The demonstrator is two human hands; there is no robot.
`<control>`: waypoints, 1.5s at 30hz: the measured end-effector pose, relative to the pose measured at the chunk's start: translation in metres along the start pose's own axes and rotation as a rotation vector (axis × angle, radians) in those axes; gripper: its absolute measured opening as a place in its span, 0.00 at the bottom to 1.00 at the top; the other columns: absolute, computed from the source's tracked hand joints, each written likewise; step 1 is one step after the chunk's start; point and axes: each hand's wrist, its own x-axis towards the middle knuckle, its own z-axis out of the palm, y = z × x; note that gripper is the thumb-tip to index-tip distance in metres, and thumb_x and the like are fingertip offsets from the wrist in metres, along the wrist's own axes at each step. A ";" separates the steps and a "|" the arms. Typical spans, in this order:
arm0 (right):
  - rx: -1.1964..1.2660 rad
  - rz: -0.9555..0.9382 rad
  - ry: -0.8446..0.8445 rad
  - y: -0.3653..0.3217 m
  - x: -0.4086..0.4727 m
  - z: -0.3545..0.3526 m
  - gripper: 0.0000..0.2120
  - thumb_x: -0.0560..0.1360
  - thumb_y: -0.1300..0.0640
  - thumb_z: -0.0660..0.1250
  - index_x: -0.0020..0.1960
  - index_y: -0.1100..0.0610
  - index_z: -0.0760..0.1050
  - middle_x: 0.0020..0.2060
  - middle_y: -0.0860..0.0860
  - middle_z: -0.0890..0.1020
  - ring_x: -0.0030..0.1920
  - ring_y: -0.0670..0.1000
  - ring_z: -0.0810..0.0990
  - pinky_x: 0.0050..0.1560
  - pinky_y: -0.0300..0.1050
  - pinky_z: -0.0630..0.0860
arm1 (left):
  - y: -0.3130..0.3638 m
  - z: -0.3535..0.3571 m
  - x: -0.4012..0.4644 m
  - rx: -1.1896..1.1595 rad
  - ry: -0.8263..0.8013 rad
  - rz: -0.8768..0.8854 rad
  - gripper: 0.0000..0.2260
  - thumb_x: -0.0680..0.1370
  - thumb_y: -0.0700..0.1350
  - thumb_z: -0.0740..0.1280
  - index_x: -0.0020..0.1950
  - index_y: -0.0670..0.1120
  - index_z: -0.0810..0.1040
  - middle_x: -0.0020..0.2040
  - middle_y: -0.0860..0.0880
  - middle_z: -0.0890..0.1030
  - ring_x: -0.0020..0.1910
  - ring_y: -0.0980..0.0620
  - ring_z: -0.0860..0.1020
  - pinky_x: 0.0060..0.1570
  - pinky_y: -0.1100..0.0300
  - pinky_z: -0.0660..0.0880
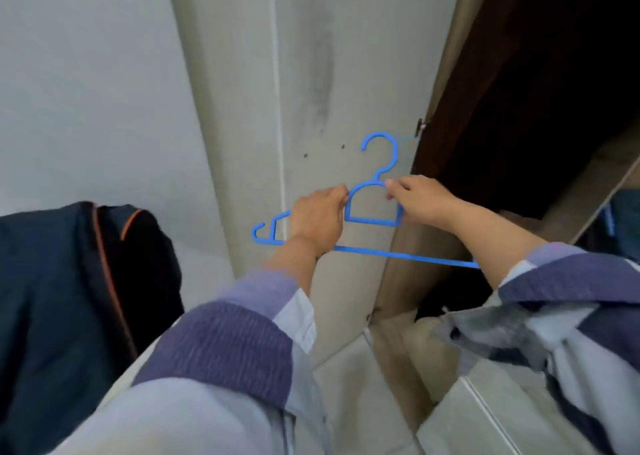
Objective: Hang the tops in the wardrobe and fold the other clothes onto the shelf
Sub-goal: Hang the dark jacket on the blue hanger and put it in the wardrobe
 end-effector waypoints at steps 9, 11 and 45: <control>0.028 -0.261 -0.033 -0.148 0.008 0.148 0.18 0.82 0.46 0.47 0.42 0.57 0.65 0.38 0.56 0.76 0.42 0.60 0.75 0.43 0.50 0.69 | -0.145 -0.104 -0.097 0.271 -0.029 -0.220 0.11 0.84 0.46 0.50 0.52 0.45 0.70 0.44 0.47 0.78 0.39 0.43 0.73 0.35 0.54 0.62; 0.027 -0.291 -0.040 -0.183 0.007 0.176 0.17 0.82 0.46 0.47 0.44 0.56 0.64 0.38 0.55 0.74 0.41 0.59 0.73 0.42 0.49 0.67 | -0.178 -0.125 -0.115 0.317 -0.035 -0.247 0.11 0.84 0.46 0.50 0.51 0.45 0.70 0.42 0.49 0.76 0.38 0.45 0.71 0.35 0.54 0.61; 0.108 -0.472 -0.067 -0.280 0.110 0.332 0.15 0.82 0.47 0.49 0.44 0.56 0.64 0.27 0.49 0.70 0.28 0.52 0.67 0.30 0.47 0.62 | -0.388 -0.127 -0.054 0.244 -0.236 -1.155 0.08 0.75 0.48 0.58 0.45 0.45 0.72 0.48 0.47 0.73 0.65 0.44 0.61 0.46 0.54 0.64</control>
